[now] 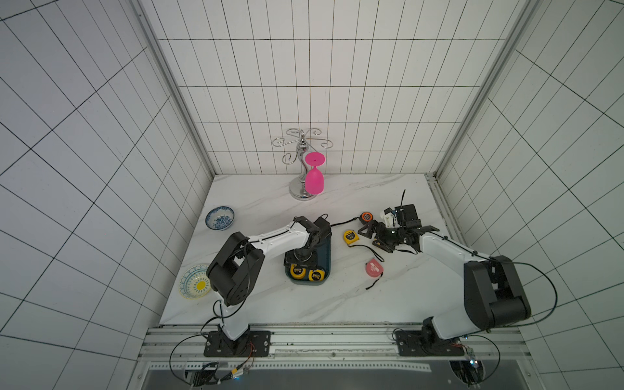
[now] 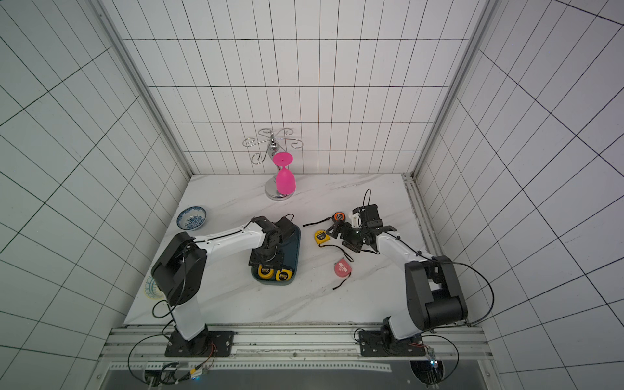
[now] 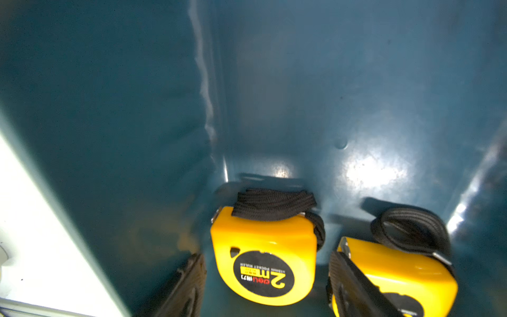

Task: Take the tape measure out of the storage box
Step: Pick up the tape measure from the storage box.

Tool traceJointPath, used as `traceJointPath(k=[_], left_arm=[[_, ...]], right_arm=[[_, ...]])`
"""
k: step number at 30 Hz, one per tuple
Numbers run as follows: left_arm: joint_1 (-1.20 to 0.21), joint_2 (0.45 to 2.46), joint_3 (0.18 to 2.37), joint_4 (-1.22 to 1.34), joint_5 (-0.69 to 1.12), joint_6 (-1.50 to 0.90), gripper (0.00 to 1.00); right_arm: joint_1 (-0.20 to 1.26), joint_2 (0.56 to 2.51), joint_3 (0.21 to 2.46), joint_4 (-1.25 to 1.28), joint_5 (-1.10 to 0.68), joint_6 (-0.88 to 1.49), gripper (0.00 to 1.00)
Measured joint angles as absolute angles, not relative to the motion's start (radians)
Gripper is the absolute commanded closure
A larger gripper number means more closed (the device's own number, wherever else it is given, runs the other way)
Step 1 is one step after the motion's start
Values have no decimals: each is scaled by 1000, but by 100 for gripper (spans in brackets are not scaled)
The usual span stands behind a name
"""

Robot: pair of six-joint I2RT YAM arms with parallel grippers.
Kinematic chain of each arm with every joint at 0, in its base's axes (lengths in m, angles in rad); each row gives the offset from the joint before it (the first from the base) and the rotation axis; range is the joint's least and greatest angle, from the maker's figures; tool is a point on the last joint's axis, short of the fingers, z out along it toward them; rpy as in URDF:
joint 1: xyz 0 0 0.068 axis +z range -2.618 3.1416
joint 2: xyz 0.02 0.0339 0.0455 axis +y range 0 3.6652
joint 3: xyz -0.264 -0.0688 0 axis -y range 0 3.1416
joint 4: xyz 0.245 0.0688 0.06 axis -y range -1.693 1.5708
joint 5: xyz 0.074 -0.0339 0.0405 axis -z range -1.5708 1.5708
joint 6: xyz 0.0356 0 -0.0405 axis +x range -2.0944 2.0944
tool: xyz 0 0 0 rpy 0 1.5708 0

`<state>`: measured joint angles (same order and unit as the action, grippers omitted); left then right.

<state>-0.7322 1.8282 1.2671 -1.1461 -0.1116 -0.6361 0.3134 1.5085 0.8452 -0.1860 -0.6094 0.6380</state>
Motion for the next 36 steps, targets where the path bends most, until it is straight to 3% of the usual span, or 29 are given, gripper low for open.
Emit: traceJointPath(k=[25, 29, 36], left_arm=[[-733, 1879, 1237, -1115, -111, -663, 33], [-733, 1885, 1241, -1114, -109, -667, 47], [-732, 1885, 1242, -1116, -110, -666, 89]], right_arm=[[313, 1520, 845, -186, -615, 639, 4], [313, 1523, 845, -186, -617, 639, 4], [313, 1523, 845, -186, -617, 638, 4]])
